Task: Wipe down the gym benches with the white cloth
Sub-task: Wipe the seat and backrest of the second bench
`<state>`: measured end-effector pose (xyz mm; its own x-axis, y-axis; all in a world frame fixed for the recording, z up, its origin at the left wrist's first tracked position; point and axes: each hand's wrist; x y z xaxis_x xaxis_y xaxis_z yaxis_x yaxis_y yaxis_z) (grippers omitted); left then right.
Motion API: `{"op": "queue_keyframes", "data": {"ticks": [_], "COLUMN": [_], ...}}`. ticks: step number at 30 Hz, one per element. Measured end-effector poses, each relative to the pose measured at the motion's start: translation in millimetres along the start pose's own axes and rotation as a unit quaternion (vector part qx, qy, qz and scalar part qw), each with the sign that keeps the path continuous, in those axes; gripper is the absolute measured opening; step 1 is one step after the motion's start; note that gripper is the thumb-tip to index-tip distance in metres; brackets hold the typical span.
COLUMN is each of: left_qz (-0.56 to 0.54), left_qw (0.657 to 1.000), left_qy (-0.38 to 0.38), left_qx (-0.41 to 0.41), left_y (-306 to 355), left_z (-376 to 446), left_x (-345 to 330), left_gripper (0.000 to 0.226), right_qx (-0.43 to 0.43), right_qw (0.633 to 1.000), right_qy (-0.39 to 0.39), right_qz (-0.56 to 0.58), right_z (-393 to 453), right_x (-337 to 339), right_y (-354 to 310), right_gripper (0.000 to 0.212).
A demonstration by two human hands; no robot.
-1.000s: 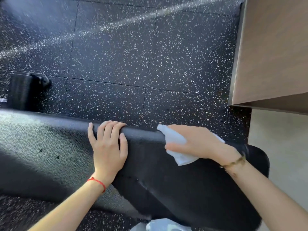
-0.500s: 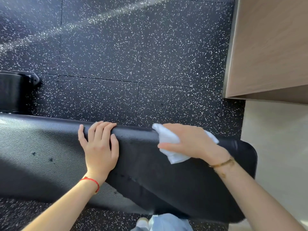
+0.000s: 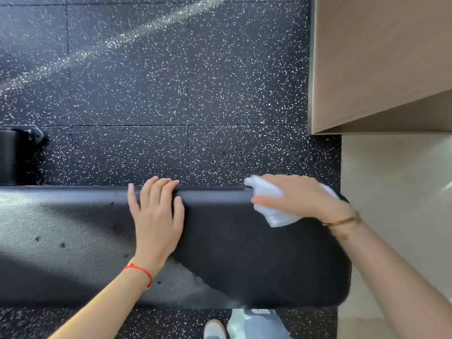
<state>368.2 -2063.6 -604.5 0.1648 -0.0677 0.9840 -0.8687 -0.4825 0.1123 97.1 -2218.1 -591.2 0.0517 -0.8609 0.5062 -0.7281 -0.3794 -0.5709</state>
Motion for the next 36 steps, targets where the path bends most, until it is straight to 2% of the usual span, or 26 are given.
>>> {"op": "queue_keyframes", "data": {"ticks": [3, 8, 11, 15, 20, 23, 26, 29, 36], "left_qz": [0.019, 0.02, 0.002, -0.01, -0.042, -0.076, -0.071, -0.065, -0.056], "left_qw": [0.999, 1.0, 1.0, 1.0, 0.999, 0.995, 0.993, 0.991, 0.989], "left_qy": [-0.019, -0.006, 0.01, 0.013, 0.02, 0.038, 0.057, 0.06, 0.1], "left_qx": [-0.02, -0.015, -0.009, -0.016, -0.027, -0.044, -0.076, -0.099, -0.094], "left_y": [18, 19, 18, 17, 16, 8, -12, -46, -127], "left_z": [-2, -2, -3, -2, -5, -9, -19, -32, -52], "left_x": [-6, -12, -14, -14, -10, -4, 1, 2, 0], "left_gripper": [0.036, 0.038, 0.037, 0.036, 0.038, 0.041, 0.044, 0.047, 0.053], "right_qx": [-0.065, 0.019, 0.06, 0.063, 0.04, 0.022, 0.037, 0.064, 0.075], "right_qw": [0.998, 0.999, 0.995, 0.985, 0.96, 0.947, 0.932, 0.925, 0.917], "right_qy": [0.019, 0.036, 0.049, 0.138, 0.209, 0.259, 0.294, 0.292, 0.3], "right_qz": [-0.016, -0.029, -0.06, -0.083, -0.181, -0.19, -0.207, -0.233, -0.253], "right_z": [-27, 12, 33, 18, -10, -15, -16, -9, 63], "right_x": [5, -10, -23, -35, -64, -82, -107, -130, -112], "right_y": [30, -14, -47, -45, -40, -49, -64, -81, -137], "right_gripper": [0.06, 0.053, 0.058, 0.053, 0.076, 0.076, 0.071, 0.069, 0.064]}}
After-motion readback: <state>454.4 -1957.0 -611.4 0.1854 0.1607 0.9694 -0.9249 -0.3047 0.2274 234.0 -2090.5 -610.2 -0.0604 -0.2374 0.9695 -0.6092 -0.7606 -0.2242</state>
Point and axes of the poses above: each hand's wrist, its own z-axis towards the middle knuckle, its own x-axis out of the back of the hand, y = z × x, and after that the axes turned 12 degrees about x, right-handed
